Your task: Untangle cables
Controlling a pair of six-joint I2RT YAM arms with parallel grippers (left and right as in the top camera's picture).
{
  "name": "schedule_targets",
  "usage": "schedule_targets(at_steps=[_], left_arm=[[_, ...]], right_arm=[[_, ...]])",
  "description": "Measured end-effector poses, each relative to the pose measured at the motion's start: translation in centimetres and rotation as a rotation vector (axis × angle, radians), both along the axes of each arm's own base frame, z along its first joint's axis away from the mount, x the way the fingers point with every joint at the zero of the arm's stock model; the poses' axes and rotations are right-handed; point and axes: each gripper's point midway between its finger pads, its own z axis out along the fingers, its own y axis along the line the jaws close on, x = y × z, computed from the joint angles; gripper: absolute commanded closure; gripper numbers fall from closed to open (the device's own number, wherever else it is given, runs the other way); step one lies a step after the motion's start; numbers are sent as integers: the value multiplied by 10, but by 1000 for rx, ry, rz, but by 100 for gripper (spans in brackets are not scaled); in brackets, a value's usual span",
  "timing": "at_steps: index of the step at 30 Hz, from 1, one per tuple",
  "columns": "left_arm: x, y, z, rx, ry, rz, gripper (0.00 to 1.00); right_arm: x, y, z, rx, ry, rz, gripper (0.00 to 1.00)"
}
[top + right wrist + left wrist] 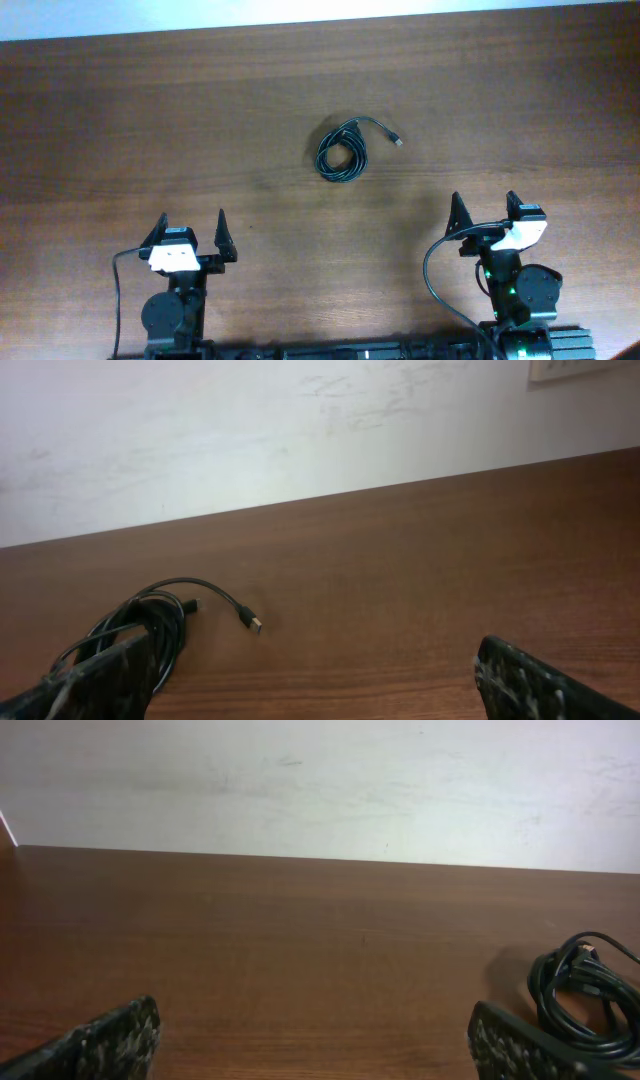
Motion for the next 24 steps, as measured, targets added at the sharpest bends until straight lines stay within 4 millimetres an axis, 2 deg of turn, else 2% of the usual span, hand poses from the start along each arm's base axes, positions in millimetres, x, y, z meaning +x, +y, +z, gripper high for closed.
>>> schedule_targets(at_steps=[9,15,22,24], left_arm=[[0,-1,2,-1,-8,-3,1],[1,-4,22,-2,-90,-24,1],[0,-17,27,-4,-108,-97,1],[-1,-21,33,-3,-136,-121,1]], right_arm=[[0,0,0,0,0,0,1],[0,0,0,0,0,0,1],[0,0,0,0,0,0,1],[0,0,0,0,0,0,1]])
